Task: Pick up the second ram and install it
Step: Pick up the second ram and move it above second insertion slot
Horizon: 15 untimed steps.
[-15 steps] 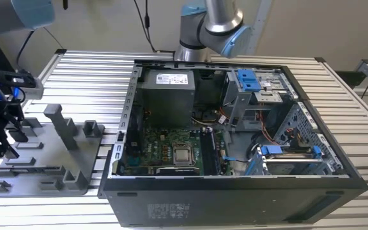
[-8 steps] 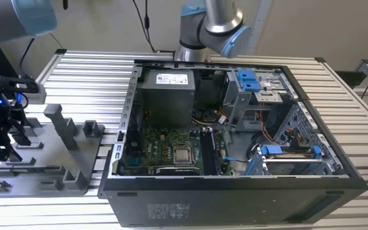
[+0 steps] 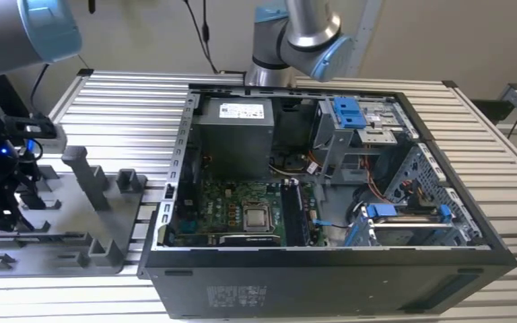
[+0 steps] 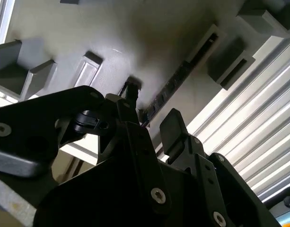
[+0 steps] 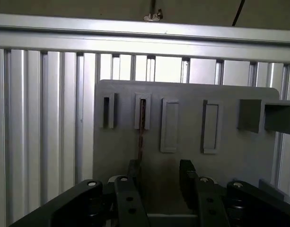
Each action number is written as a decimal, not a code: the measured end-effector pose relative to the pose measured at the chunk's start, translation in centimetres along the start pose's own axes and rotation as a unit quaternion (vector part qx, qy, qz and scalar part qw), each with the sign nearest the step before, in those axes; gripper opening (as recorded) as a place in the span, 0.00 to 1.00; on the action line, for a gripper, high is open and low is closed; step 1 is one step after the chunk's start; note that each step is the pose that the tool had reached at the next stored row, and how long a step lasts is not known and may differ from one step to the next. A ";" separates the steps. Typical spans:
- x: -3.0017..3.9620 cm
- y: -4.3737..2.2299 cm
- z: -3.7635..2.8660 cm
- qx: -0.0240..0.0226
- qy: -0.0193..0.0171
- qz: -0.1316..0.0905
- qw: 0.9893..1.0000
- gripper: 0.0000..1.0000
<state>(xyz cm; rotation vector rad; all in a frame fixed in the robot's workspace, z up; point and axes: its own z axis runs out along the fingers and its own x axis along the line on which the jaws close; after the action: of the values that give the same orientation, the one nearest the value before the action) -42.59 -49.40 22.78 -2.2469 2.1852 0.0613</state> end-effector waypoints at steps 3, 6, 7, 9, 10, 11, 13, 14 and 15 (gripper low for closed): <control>0.02 0.16 0.50 0.001 0.000 0.000 1.000 0.48; 0.11 0.23 0.95 0.001 0.000 0.000 1.000 0.48; 0.20 0.23 1.10 0.001 0.000 0.000 1.000 0.48; 0.37 0.24 1.40 0.001 0.000 0.000 1.000 0.48; 0.48 0.25 1.57 0.001 0.000 0.000 1.000 0.48; 0.57 0.25 1.73 0.001 0.000 0.000 1.000 0.48; 0.77 0.26 1.94 0.001 0.000 0.000 1.000 0.48; 0.89 0.26 2.04 0.002 0.000 0.000 1.000 0.48; 1.05 0.26 2.12 0.002 0.000 0.000 1.000 0.48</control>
<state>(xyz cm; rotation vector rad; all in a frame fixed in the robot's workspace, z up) -42.87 -50.39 20.64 -2.2459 2.1840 0.0570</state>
